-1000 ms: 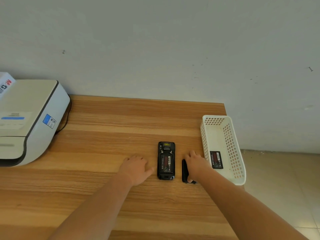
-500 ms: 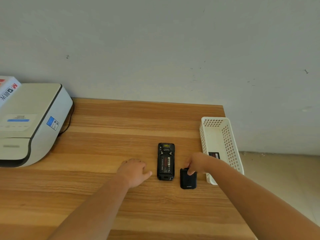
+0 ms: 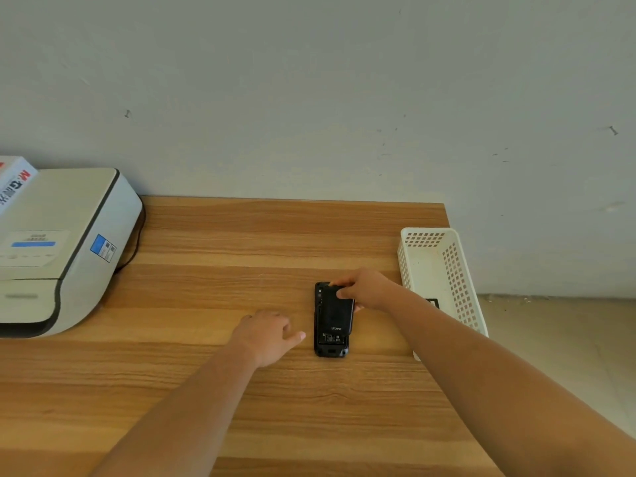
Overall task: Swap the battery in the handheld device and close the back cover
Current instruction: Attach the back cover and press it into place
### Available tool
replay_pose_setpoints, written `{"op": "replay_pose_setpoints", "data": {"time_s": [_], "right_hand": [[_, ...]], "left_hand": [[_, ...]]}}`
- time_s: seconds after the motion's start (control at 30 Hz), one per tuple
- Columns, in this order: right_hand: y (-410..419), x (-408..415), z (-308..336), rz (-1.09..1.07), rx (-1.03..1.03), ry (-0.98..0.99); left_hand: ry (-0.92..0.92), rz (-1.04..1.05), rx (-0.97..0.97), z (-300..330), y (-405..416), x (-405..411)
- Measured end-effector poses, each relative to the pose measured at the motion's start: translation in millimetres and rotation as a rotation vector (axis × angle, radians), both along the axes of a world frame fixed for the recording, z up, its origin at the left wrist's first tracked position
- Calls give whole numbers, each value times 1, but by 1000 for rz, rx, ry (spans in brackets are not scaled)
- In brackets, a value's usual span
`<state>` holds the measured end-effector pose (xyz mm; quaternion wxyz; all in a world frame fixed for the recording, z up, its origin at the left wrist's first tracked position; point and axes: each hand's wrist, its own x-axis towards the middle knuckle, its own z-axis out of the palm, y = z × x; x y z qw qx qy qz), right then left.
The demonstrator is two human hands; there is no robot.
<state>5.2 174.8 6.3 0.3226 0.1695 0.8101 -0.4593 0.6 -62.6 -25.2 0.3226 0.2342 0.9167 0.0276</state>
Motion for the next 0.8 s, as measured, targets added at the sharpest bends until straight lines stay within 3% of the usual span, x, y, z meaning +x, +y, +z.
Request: {"op": "replay_pose_setpoints", "data": {"time_s": [0.8], "right_hand": [[-22,9,-30,221,264,85]], "left_hand": [[-19,-10,9,-8,4,-7]]}}
